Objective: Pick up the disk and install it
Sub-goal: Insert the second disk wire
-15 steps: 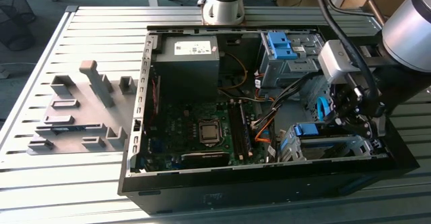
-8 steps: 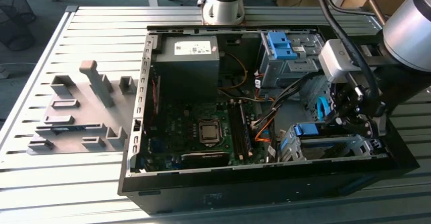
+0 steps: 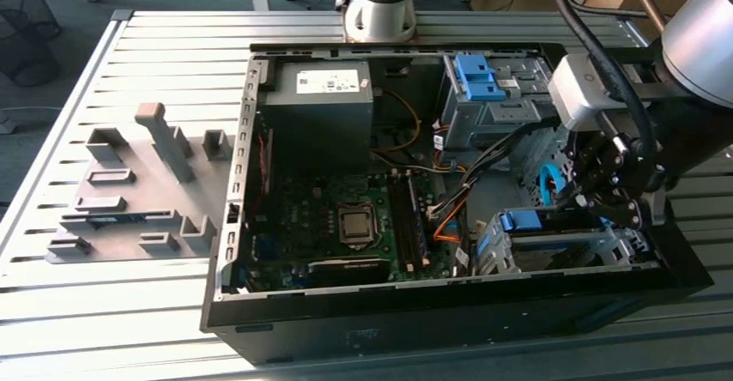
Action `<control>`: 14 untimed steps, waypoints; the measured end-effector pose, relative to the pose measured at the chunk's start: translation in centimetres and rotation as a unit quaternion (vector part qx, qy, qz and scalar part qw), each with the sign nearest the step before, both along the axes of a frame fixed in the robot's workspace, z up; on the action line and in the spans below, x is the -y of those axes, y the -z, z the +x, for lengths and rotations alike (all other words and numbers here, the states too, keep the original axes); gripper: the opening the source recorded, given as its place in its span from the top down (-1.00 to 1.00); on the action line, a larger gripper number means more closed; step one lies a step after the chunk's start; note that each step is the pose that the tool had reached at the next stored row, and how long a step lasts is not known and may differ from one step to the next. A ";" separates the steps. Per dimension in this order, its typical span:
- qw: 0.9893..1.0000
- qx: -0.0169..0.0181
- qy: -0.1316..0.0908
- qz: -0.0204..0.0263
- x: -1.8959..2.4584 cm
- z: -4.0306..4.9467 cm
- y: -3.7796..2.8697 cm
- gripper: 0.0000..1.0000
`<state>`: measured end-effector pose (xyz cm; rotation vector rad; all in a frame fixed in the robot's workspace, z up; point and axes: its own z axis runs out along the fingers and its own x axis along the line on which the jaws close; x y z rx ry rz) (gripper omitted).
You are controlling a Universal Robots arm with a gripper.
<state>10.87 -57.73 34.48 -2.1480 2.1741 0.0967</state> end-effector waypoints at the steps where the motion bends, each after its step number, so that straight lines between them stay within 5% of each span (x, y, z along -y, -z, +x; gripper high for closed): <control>1: 1.000 0.000 0.000 0.000 0.00 0.00 0.01 0.79; 14: 1.000 0.000 0.000 0.000 0.00 0.00 0.56 0.79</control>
